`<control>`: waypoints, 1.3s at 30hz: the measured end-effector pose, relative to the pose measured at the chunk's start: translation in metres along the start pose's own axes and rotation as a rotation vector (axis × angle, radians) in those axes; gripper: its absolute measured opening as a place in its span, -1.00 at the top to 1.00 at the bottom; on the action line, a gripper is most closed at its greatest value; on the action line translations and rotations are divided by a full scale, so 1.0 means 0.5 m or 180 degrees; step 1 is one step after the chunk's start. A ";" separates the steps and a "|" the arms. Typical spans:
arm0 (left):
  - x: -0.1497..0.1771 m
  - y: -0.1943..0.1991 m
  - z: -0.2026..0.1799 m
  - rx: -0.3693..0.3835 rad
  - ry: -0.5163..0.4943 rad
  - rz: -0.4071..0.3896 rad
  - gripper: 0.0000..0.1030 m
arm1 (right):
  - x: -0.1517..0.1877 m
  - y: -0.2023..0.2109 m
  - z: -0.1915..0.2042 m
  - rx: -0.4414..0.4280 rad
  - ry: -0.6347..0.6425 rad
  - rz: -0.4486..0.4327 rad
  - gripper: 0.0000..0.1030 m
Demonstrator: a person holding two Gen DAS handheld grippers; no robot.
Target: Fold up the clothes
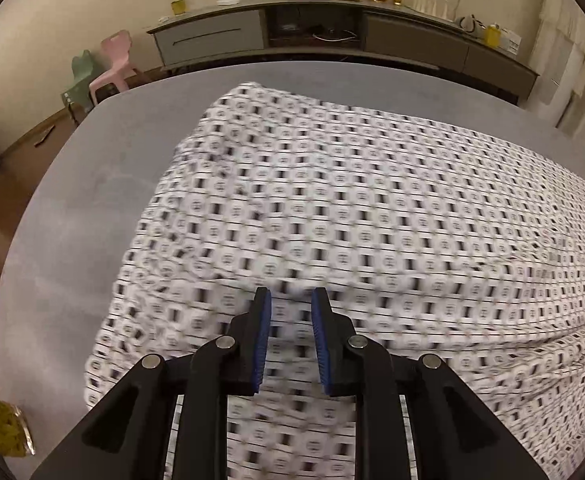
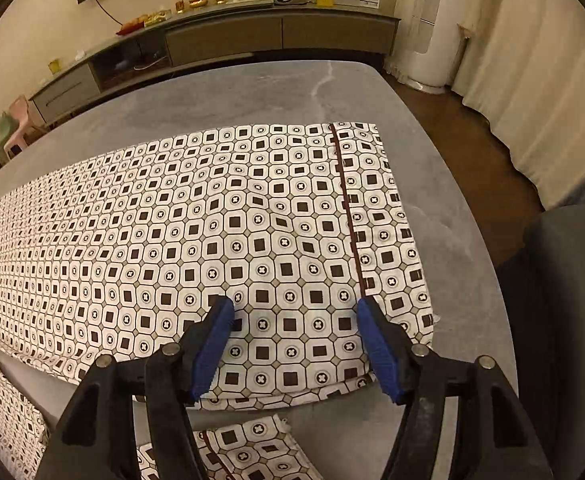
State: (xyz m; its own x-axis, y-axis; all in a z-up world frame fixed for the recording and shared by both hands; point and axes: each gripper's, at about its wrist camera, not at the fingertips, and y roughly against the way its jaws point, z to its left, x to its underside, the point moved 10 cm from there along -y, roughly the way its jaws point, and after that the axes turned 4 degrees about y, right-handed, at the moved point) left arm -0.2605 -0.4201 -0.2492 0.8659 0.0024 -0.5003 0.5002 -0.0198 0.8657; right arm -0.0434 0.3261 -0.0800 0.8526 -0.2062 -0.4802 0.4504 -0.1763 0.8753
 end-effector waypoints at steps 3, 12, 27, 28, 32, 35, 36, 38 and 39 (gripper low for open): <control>-0.029 0.010 0.070 0.0230 0.0528 -0.0108 0.62 | 0.005 -0.018 0.019 0.0117 0.0120 0.0021 -0.27; -0.127 -0.031 0.178 0.0491 0.1204 -0.0162 0.18 | -0.002 -0.073 0.036 0.0074 0.0090 0.0006 -0.30; -0.053 0.031 -0.115 -0.0276 -0.1206 -0.0633 0.95 | -0.013 -0.163 0.041 -0.0006 0.0104 -0.0033 -0.30; -0.067 0.037 -0.089 -0.0253 -0.1049 -0.0665 0.90 | -0.010 -0.174 0.037 -0.0013 0.0110 -0.0036 -0.30; -0.145 0.031 0.066 -0.0213 -0.0156 -0.0641 0.09 | 0.002 -0.216 0.021 -0.0040 0.0132 -0.0045 -0.30; -0.187 -0.023 0.149 0.0095 0.0432 -0.0389 0.08 | 0.011 -0.248 0.009 -0.0060 0.0149 -0.0052 -0.31; -0.189 -0.041 0.144 0.0237 0.0450 -0.0302 0.07 | 0.013 -0.251 0.009 -0.0062 0.0151 -0.0054 -0.31; -0.189 -0.074 0.129 0.0316 0.0372 -0.0193 0.07 | 0.018 -0.259 0.013 -0.0063 0.0154 -0.0059 -0.31; -0.190 -0.090 0.134 0.0226 0.0368 -0.0174 0.08 | 0.021 -0.262 0.014 -0.0064 0.0154 -0.0062 -0.31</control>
State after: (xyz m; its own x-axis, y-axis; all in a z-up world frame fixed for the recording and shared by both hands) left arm -0.3659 -0.4864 -0.2420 0.8345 0.1205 -0.5376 0.5484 -0.0873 0.8317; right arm -0.0955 0.3404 -0.2002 0.8551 -0.1561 -0.4944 0.4719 -0.1604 0.8669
